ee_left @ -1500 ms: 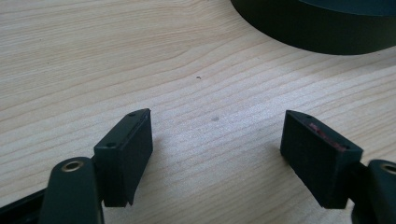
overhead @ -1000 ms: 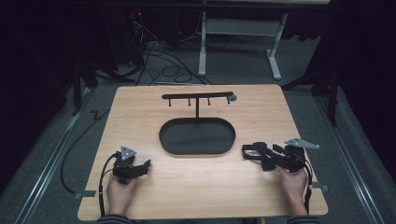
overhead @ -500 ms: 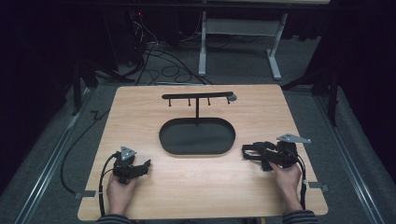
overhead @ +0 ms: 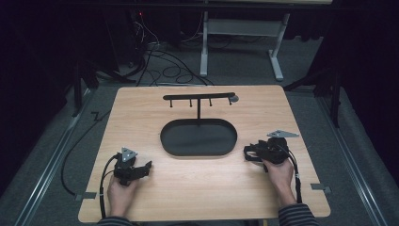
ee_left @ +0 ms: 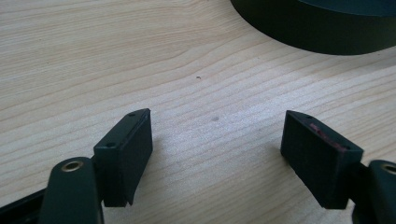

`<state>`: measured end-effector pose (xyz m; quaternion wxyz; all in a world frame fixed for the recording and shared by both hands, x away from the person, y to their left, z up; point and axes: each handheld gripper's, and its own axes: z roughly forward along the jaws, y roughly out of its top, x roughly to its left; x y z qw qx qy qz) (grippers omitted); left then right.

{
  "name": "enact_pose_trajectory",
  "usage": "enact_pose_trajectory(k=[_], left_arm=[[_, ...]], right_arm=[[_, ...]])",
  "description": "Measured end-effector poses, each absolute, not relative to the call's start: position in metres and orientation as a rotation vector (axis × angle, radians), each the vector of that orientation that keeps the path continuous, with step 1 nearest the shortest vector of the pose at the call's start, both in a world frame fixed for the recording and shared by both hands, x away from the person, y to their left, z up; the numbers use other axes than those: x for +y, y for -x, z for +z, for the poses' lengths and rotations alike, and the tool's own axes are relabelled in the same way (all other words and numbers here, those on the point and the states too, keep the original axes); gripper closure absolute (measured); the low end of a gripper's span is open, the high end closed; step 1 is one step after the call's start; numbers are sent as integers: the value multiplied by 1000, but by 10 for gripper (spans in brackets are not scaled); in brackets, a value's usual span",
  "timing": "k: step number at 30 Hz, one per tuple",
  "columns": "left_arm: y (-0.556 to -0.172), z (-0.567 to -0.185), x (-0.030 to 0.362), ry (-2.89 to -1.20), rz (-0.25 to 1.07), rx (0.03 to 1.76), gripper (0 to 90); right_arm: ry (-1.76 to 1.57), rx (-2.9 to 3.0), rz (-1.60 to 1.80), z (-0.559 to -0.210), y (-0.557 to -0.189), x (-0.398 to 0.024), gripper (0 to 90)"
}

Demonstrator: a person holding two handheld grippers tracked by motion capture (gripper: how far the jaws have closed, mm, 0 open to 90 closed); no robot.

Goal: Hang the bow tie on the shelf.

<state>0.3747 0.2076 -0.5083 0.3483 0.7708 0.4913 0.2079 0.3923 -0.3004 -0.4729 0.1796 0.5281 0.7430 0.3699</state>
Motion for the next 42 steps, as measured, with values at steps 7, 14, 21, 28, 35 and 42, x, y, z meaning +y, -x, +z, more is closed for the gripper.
enact_pose_trajectory(k=[7, 14, 21, 28, 35, 42], left_arm=[[-375, -508, 208, -1999, 537, 1273, 253], [-375, -508, 208, -1999, 536, 1273, 253], [-375, -508, 208, -2000, 535, 1274, 252], [-375, -508, 208, -1999, 533, 1274, 251], [-375, -508, 208, -2000, 534, 1274, 251], [-375, -508, 208, -1995, 530, 1275, 253]], right_arm=[[-1501, 2142, 991, -479, -402, -295, 532], [-1522, 2170, 957, -488, -407, -293, 561], [-1488, 2201, 933, -491, -409, -291, 714], [-1430, 2239, 891, -490, -406, -285, 892], [-1393, 2173, 954, -481, -397, -285, 900], [-1364, 2129, 990, -463, -391, -291, 900]])
